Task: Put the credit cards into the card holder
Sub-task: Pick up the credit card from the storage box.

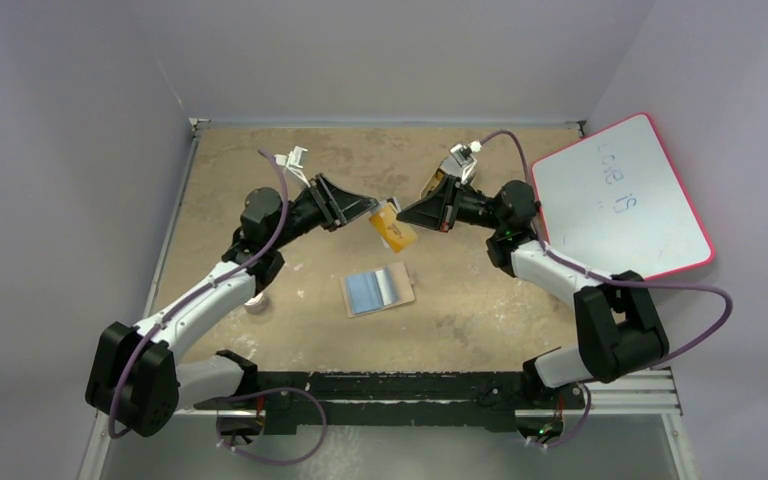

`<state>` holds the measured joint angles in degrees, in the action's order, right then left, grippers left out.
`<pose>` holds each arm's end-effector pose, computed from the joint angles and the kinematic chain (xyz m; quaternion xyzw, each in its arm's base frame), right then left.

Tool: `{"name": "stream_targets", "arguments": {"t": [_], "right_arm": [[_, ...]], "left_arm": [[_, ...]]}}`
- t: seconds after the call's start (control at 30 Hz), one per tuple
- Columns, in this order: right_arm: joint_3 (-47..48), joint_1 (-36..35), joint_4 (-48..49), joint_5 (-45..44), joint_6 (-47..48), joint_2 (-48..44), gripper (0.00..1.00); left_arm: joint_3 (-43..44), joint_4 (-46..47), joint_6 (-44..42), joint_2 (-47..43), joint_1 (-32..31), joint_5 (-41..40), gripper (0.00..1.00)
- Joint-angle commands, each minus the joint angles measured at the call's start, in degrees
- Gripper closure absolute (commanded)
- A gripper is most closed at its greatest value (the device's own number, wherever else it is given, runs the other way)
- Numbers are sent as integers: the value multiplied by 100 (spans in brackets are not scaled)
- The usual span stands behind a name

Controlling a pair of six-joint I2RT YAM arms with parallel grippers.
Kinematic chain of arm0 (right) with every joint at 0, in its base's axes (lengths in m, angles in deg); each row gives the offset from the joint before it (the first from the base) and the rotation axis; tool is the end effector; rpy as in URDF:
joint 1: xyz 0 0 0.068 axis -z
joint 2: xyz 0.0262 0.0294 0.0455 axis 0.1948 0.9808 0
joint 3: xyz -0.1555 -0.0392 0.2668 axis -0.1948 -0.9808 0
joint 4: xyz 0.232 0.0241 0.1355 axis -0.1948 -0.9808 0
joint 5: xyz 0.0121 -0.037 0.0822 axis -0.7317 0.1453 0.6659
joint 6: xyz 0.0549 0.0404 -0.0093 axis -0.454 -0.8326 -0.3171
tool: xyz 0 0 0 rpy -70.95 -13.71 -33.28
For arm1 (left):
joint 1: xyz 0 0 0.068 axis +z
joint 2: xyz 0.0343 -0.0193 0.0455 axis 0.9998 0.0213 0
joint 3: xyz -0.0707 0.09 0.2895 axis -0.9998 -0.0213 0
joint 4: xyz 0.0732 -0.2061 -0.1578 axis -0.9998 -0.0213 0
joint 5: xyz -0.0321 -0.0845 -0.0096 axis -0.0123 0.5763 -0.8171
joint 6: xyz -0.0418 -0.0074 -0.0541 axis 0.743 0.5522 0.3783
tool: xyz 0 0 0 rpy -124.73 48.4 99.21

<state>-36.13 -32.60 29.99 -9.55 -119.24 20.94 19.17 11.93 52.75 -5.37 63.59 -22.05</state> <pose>0.2752 0.1569 0.3393 -0.1947 0.5994 0.6758 0.3822 0.2425 -0.1419 0.3386 -0.0496 0.6983 -0.5934 0.3972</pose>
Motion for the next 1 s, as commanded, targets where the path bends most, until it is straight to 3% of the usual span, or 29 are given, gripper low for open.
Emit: {"name": "stream_targets", "arguments": {"t": [0.0,0.4,0.43,0.53,0.8,0.9,0.97], "right_arm": [[105,-30,606,197,-268,95,100],[35,-30,969,108,-745,553,100],[33,-26,1019,98,-779,588,100],[25,-31,1158,72,-879,656,100],[19,-32,954,-38,-869,673,100],[13,-28,804,-79,-822,678,96],[22,-30,605,-34,-760,678,87]], "left_arm": [[237,190,-125,159,12,223,60],[21,685,53,462,12,593,60],[13,679,49,473,13,601,61],[12,564,-3,532,12,585,78],[20,280,-159,650,9,560,99],[16,282,-129,716,9,626,100],[-14,272,-85,738,22,614,100]]}}
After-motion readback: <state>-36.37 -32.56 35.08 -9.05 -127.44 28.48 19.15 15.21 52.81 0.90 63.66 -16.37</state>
